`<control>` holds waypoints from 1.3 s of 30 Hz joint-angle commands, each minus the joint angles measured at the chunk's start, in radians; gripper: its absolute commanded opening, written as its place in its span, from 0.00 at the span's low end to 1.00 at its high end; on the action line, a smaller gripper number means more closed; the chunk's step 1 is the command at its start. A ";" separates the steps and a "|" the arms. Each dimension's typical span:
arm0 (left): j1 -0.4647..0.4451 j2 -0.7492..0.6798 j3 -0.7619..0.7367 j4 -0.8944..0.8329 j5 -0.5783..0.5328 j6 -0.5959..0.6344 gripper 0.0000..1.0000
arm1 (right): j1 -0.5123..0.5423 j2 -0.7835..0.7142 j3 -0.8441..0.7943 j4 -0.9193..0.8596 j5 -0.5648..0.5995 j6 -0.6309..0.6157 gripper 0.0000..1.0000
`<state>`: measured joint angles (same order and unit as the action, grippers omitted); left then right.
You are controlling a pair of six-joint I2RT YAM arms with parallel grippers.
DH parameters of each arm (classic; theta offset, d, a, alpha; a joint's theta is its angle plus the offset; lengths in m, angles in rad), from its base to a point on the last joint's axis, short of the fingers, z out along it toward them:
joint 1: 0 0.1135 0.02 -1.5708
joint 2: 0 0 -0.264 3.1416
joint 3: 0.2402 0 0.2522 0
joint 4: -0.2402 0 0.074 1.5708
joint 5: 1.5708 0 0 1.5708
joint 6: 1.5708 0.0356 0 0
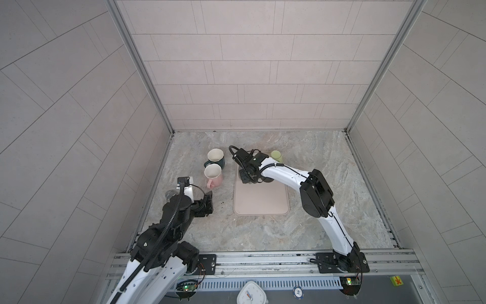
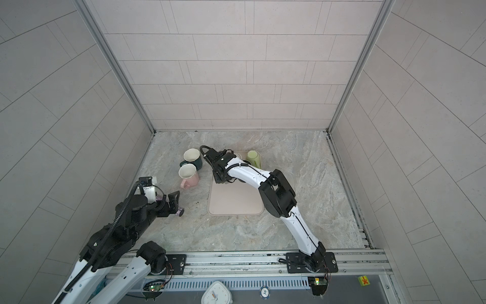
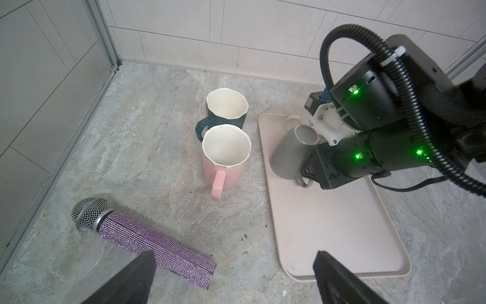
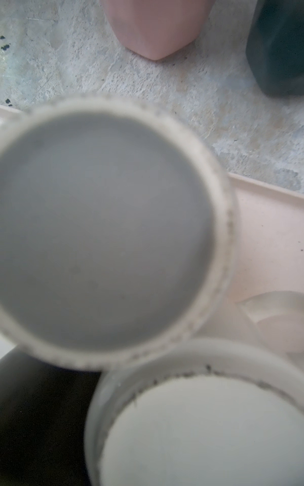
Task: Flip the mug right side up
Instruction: 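Lift the grey mug off the tray with the right gripper while the left gripper rises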
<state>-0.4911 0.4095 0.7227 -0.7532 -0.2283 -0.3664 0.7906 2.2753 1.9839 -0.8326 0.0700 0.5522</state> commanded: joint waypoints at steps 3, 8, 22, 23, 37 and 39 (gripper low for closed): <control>0.002 0.006 -0.009 0.011 -0.003 -0.004 1.00 | -0.014 -0.122 -0.038 0.001 -0.084 -0.043 0.00; 0.002 0.006 -0.010 0.011 -0.002 -0.004 1.00 | -0.019 -0.236 -0.147 0.090 -0.170 -0.072 0.00; 0.003 0.013 -0.016 0.029 0.040 -0.001 1.00 | -0.087 -0.524 -0.462 0.369 -0.416 -0.030 0.00; 0.003 0.017 -0.019 0.036 0.057 -0.006 1.00 | -0.089 -0.541 -0.476 0.378 -0.417 -0.033 0.00; 0.002 0.203 -0.096 0.470 0.419 -0.225 0.99 | -0.140 -0.759 -0.666 0.581 -0.506 0.052 0.00; 0.002 0.235 -0.086 0.519 0.443 -0.242 0.99 | -0.149 -0.799 -0.710 0.632 -0.512 0.070 0.00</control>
<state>-0.4911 0.6224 0.6254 -0.3843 0.1360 -0.5526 0.6506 1.5444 1.2976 -0.3477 -0.4107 0.5854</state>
